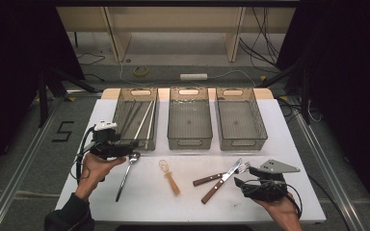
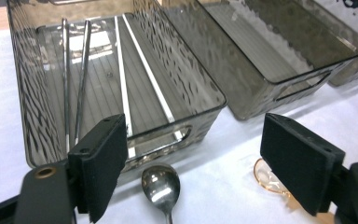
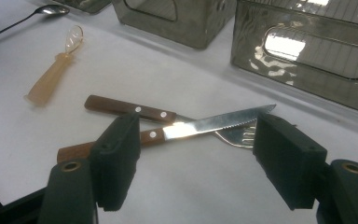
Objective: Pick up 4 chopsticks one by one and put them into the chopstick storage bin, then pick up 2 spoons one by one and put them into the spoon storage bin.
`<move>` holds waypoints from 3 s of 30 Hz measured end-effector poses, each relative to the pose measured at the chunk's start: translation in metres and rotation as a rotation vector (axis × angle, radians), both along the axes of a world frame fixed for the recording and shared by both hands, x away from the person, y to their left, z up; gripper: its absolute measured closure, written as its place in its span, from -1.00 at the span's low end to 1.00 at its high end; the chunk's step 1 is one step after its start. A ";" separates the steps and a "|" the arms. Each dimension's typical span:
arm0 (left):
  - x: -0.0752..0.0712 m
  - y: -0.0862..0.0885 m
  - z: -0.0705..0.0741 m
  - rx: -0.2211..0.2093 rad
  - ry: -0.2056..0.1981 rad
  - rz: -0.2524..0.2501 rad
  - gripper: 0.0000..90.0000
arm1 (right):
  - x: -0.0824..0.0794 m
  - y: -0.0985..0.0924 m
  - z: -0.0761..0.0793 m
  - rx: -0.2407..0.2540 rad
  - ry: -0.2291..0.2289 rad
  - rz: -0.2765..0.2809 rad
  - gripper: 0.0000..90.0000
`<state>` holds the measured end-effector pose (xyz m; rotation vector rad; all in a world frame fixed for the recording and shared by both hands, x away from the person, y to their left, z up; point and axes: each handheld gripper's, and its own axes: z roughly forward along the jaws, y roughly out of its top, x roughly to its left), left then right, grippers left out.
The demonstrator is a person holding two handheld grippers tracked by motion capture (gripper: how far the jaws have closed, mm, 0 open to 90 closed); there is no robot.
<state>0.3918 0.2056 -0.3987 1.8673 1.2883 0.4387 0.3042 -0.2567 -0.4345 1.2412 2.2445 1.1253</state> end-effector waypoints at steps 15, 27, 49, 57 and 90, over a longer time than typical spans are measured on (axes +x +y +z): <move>-0.013 -0.003 -0.014 0.019 0.024 -0.038 -0.54 | 0.000 0.000 0.001 0.017 -0.009 0.003 -0.31; -0.021 -0.007 -0.027 0.063 0.071 -0.065 -0.55 | 0.001 0.001 0.001 0.022 -0.012 0.008 -0.32; -0.022 -0.012 -0.049 0.195 0.237 -0.048 -0.55 | -0.004 -0.008 -0.002 0.031 -0.010 -0.008 -0.32; -0.023 -0.007 -0.055 0.246 0.308 -0.048 -0.47 | -0.004 -0.004 -0.001 0.023 -0.009 0.000 -0.32; -0.016 -0.004 -0.071 0.296 0.382 -0.068 0.72 | -0.002 0.002 -0.002 0.000 -0.011 0.015 -0.32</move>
